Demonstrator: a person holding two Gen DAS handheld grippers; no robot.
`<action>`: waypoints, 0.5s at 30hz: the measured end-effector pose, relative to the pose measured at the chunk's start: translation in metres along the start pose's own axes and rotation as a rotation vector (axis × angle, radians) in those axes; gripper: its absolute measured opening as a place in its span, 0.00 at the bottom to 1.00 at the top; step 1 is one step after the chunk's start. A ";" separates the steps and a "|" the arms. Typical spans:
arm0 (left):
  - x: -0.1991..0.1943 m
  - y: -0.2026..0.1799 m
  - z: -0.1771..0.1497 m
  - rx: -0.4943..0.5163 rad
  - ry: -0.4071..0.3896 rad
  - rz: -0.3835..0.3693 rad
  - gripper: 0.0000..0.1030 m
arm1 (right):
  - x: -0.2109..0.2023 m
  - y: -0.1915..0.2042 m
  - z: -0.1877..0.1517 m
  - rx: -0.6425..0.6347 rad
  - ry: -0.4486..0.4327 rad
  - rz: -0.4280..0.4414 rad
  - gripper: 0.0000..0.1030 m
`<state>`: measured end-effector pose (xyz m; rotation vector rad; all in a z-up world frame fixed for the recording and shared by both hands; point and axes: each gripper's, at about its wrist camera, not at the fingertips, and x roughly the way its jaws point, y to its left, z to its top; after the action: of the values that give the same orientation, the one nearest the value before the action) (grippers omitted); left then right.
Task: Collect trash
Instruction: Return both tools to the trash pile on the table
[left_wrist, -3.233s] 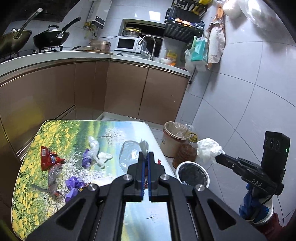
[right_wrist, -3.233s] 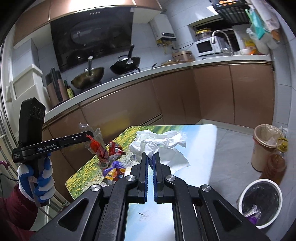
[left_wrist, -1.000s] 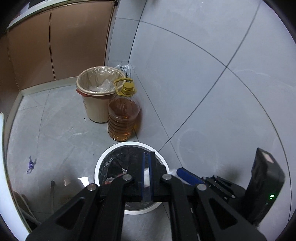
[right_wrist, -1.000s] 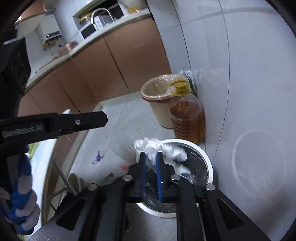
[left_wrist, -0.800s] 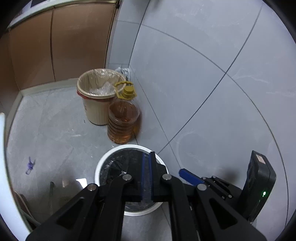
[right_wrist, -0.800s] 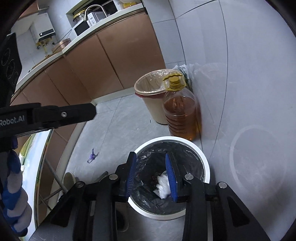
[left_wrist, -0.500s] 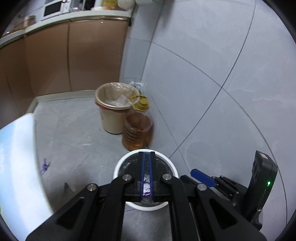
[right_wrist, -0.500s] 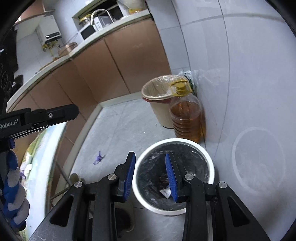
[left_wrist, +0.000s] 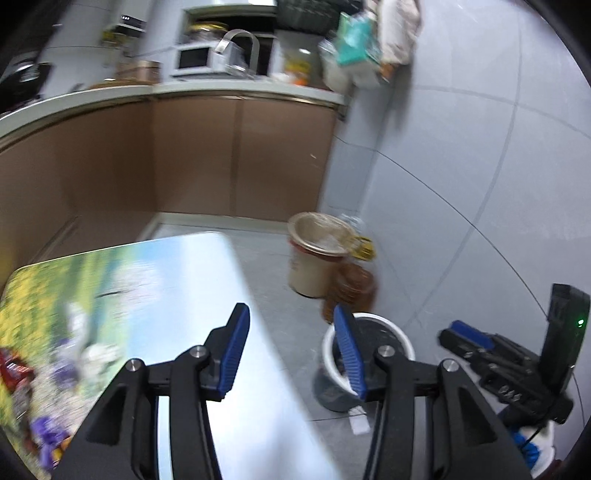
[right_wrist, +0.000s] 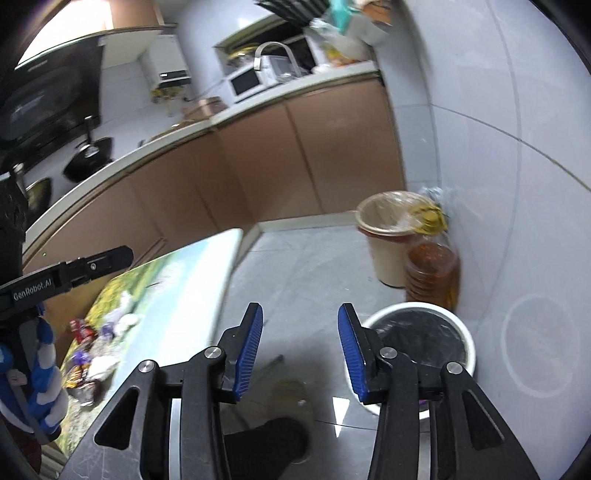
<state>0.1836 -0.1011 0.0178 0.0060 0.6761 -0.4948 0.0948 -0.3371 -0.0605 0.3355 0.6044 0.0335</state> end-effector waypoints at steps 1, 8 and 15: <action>-0.010 0.013 -0.004 -0.016 -0.010 0.015 0.44 | -0.001 0.006 -0.001 -0.008 0.000 0.007 0.43; -0.079 0.098 -0.037 -0.107 -0.096 0.151 0.46 | -0.020 0.060 -0.016 -0.083 -0.004 0.035 0.47; -0.135 0.191 -0.085 -0.222 -0.139 0.343 0.46 | -0.027 0.105 -0.028 -0.151 0.006 0.063 0.52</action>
<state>0.1263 0.1408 0.0031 -0.1188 0.5755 -0.0876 0.0633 -0.2329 -0.0339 0.2080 0.5930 0.1397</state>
